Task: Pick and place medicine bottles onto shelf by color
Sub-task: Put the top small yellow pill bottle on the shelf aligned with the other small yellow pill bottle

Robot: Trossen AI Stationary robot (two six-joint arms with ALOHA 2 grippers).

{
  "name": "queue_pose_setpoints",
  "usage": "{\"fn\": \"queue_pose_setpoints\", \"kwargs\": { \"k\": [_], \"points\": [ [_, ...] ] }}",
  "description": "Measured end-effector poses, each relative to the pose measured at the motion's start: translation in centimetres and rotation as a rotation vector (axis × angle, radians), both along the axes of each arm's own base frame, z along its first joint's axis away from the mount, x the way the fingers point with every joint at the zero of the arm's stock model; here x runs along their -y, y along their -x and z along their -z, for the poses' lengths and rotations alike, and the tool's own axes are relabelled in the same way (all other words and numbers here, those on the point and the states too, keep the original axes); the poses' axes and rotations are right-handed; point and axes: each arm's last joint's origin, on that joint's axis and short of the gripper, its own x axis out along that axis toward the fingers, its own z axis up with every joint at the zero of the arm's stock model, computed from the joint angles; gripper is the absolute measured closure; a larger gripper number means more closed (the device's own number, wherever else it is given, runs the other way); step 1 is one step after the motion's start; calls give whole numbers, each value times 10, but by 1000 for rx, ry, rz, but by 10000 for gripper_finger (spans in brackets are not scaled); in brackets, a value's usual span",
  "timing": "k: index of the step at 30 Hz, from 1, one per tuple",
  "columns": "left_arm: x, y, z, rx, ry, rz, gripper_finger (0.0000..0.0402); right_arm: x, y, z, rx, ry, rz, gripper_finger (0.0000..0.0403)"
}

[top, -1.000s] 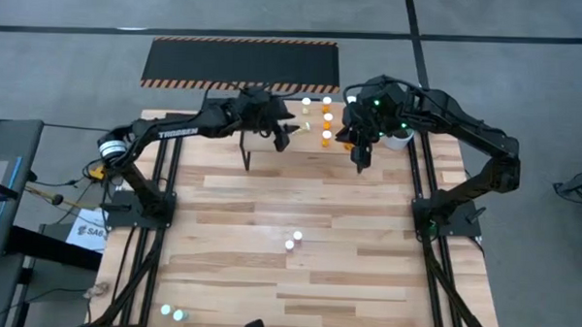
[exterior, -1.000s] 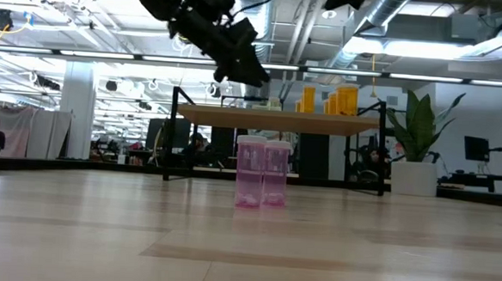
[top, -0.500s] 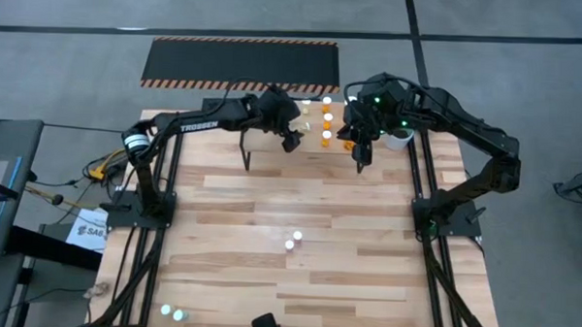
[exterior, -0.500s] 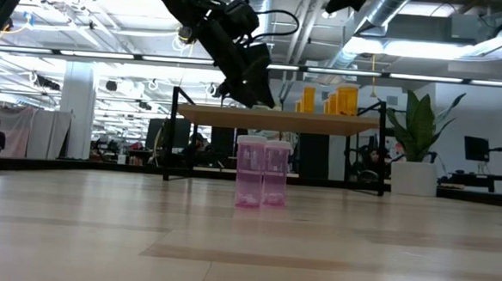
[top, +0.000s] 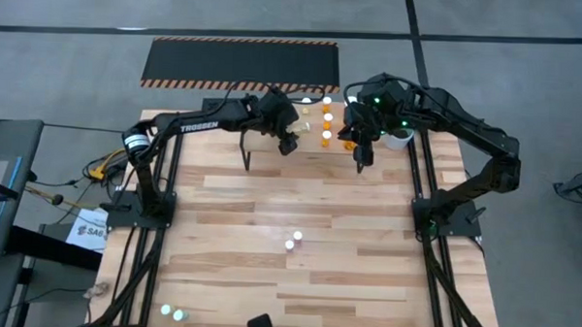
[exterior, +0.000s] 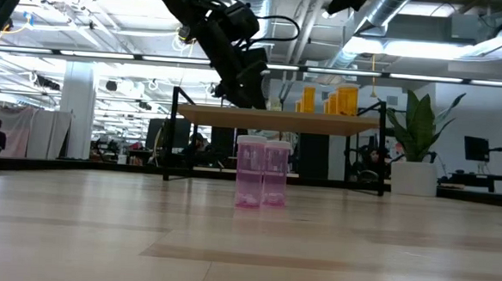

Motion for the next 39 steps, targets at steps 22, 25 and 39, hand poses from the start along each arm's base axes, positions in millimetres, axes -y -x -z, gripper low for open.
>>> {"fn": "queue_pose_setpoints", "kwargs": {
  "k": [22,25,39],
  "points": [
    [-1,1,1,-10,-2,5,255,0,0,0,-1,7,-7,338],
    [-1,1,1,-10,-2,6,269,0,0,0,-1,7,-7,338],
    [-1,2,-3,-18,-13,12,311,0,0,0,-1,6,-6,338]
  ]
}}
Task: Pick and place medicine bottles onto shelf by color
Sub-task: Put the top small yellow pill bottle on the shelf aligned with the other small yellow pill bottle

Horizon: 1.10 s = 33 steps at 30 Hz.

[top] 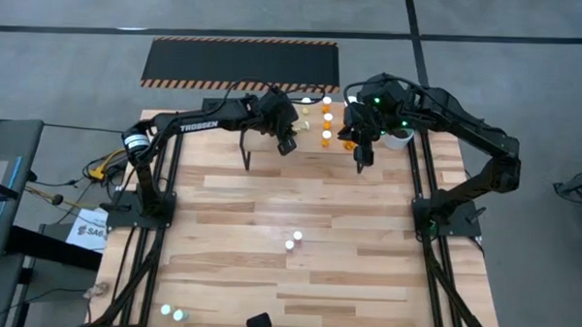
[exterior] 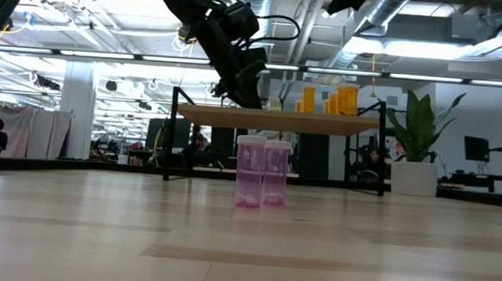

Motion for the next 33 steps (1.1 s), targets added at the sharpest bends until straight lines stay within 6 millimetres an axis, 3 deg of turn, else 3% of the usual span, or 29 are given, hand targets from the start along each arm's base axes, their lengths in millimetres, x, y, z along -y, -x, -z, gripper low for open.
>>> {"fn": "queue_pose_setpoints", "kwargs": {
  "k": [3,7,16,22,26,33],
  "points": [
    [-1,-1,-7,18,6,16,311,0,0,0,0,0,0,338],
    [0,4,-34,109,13,54,311,0,0,0,0,1,-1,338],
    [15,54,-108,371,105,241,312,2,-7,-8,95,65,-23,338],
    [35,75,-120,518,279,500,312,4,-17,-23,275,127,-23,330],
    [41,80,-123,543,297,547,312,0,-21,-29,354,113,-63,290],
    [41,78,-131,617,320,605,312,-20,-39,-32,428,142,-168,148]
  ]
}}
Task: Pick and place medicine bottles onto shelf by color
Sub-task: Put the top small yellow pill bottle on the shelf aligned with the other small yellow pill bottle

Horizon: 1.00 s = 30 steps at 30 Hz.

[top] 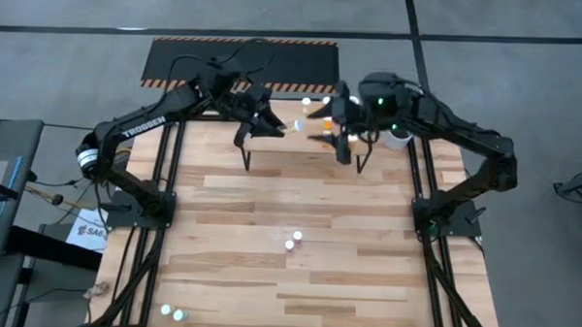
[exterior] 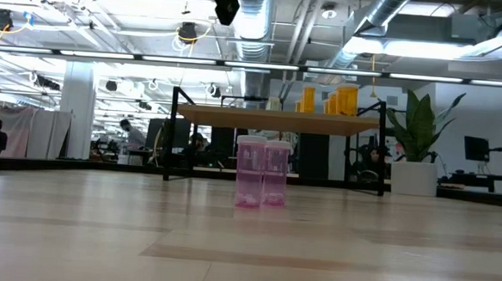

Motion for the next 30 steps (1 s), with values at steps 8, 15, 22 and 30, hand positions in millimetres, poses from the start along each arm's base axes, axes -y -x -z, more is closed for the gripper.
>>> {"fn": "queue_pose_setpoints", "kwargs": {
  "k": [8,15,22,30],
  "points": [
    [1,-1,-3,21,35,36,312,-18,-15,-2,47,134,-5,70],
    [6,-3,-4,23,55,60,312,-17,-24,4,31,140,12,69],
    [10,-6,-5,35,46,77,312,-15,-33,13,-5,133,11,83],
    [8,-6,-5,28,42,48,312,-15,-33,15,-16,128,12,101]
  ]
}}
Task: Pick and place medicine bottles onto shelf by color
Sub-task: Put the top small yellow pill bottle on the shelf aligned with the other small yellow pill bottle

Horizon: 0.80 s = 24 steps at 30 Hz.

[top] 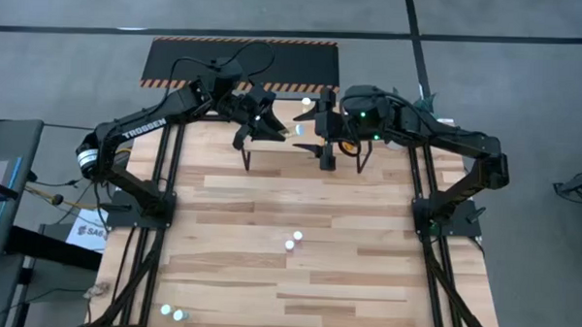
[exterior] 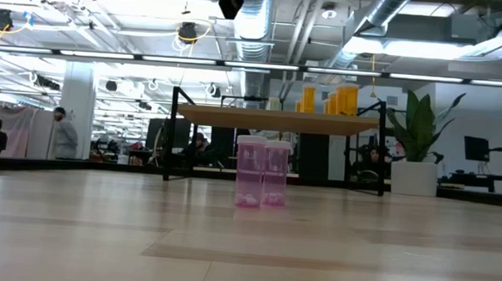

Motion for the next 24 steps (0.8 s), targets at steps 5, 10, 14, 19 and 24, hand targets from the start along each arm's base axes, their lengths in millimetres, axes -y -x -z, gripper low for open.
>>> {"fn": "queue_pose_setpoints", "kwargs": {
  "k": [5,10,14,19,24],
  "points": [
    [-4,2,1,-13,4,-24,312,0,0,0,-4,-2,0,102],
    [-8,6,4,-35,4,-37,312,0,2,0,-5,-4,1,102],
    [-8,7,7,-51,-13,-25,312,-1,4,-3,6,-3,-2,102],
    [-8,7,6,-38,-21,-16,312,-1,3,-2,4,-3,-1,102],
    [-7,7,6,-25,-17,23,312,-1,3,-2,4,-2,-2,101]
  ]
}}
